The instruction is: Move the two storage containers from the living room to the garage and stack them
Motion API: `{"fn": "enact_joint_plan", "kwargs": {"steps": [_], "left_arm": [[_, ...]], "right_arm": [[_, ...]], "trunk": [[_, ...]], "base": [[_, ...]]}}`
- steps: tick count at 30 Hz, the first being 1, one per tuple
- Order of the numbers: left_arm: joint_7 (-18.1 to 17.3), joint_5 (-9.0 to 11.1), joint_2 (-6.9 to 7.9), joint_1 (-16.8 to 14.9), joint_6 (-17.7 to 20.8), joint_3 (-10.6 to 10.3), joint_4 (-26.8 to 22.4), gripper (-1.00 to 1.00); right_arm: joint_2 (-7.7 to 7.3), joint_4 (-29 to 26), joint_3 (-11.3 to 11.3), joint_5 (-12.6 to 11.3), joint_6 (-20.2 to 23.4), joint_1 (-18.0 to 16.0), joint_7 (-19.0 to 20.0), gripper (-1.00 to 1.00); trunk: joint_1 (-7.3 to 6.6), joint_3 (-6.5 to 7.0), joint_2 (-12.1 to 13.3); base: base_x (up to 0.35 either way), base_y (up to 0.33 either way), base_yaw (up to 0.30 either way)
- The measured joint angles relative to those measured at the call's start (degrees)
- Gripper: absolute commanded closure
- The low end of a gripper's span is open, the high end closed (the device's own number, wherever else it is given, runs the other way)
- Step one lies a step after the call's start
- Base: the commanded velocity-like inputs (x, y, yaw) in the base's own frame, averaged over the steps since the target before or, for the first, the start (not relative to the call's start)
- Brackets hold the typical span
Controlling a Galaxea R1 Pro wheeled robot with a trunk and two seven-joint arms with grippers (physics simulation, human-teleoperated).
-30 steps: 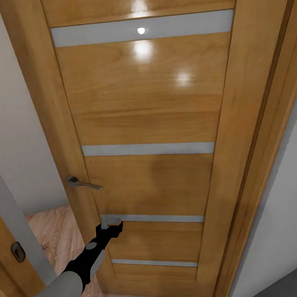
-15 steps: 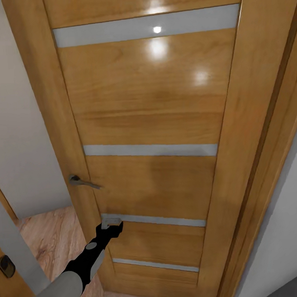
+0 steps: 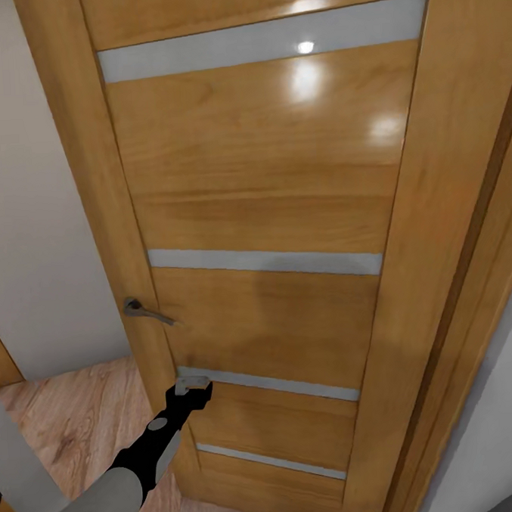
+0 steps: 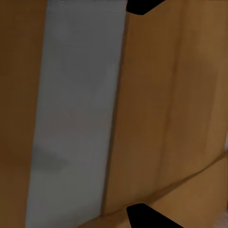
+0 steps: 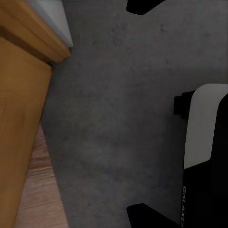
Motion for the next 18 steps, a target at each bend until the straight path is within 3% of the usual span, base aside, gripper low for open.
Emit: {"fn": "enact_joint_plan", "kwargs": {"steps": [18], "left_arm": [[0.1,0.03,0.61,-0.02,-0.06,0.27,-0.07,-1.0]], "right_arm": [[0.0,0.0,0.0,0.01,0.0,0.0,0.0,-1.0]], "trunk": [[0.02,0.01,0.01]], "base": [[0.012,0.0,0.0]]}}
